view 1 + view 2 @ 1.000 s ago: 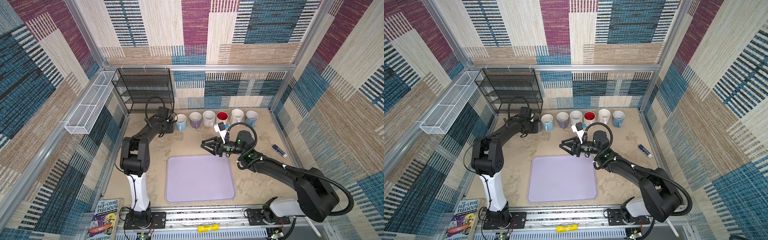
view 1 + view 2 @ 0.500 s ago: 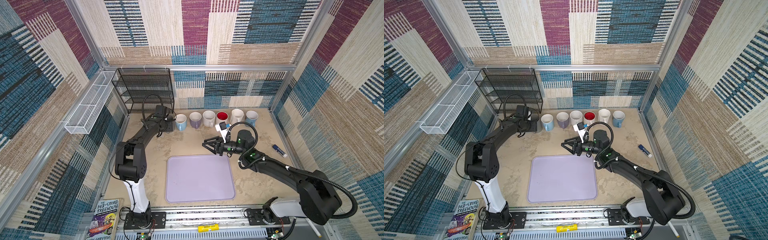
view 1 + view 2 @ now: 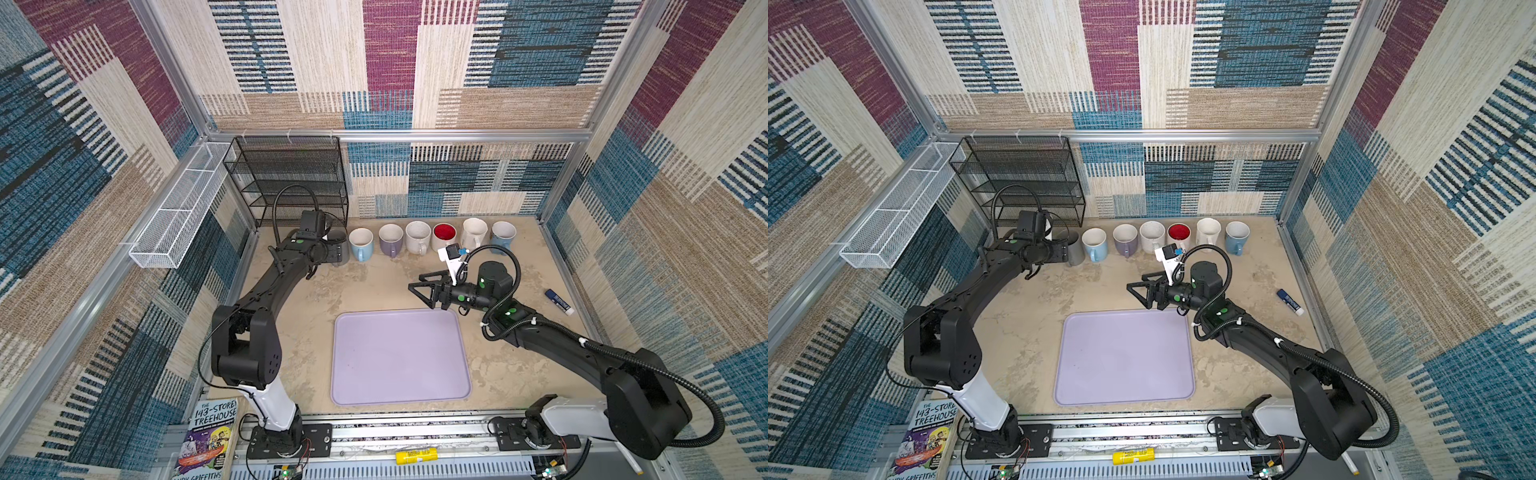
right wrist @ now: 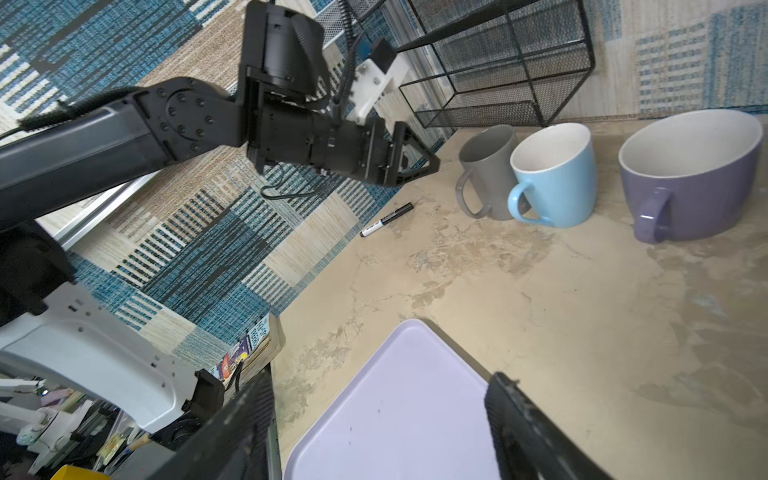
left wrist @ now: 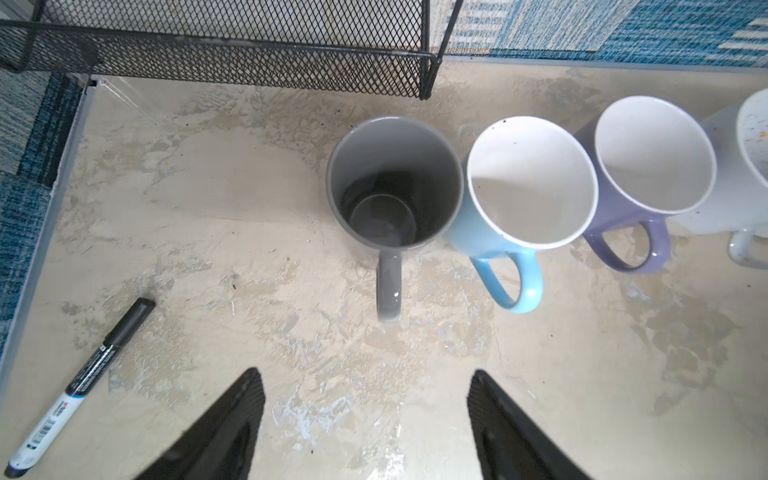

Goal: Turn the mug right side up
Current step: 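Open the left gripper and lift it off the grey mug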

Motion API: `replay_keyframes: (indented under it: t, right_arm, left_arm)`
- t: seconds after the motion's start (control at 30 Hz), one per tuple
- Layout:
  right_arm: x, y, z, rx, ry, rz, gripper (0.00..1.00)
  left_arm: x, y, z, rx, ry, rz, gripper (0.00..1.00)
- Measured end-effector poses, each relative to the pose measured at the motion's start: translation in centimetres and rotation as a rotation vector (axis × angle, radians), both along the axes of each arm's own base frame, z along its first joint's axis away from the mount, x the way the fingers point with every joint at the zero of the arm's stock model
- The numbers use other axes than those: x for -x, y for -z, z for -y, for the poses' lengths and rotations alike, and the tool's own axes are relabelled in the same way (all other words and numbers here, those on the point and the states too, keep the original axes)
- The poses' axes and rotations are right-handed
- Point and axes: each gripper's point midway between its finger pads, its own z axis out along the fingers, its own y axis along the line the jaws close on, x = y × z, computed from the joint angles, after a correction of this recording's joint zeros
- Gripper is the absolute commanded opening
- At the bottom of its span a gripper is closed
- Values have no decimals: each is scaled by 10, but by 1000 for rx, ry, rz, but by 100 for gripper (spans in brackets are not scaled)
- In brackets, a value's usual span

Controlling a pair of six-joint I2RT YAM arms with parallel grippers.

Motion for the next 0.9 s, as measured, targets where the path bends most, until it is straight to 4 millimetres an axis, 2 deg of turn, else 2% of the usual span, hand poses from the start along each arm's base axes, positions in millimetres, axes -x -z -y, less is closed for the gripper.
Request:
replay_keyframes:
  t: [0.2, 0.33, 0.57, 0.77, 0.9]
  right_arm:
    - [-22, 4, 14, 19, 94, -9, 100]
    - [-40, 3, 28, 21, 153, -6, 100]
    - [-51, -3, 50, 25, 203, 6, 100]
    - [-76, 3, 102, 59, 352, 19, 100]
    - [-88, 12, 147, 86, 488, 0, 100]
  left_arm:
    - [40, 4, -11, -11, -21, 16, 82]
    - [63, -5, -17, 6, -47, 74, 83]
    - [82, -18, -29, -2, -90, 162, 84]
    - [95, -7, -47, -68, -149, 206, 87]
    - [101, 4, -59, -130, -179, 236, 90]
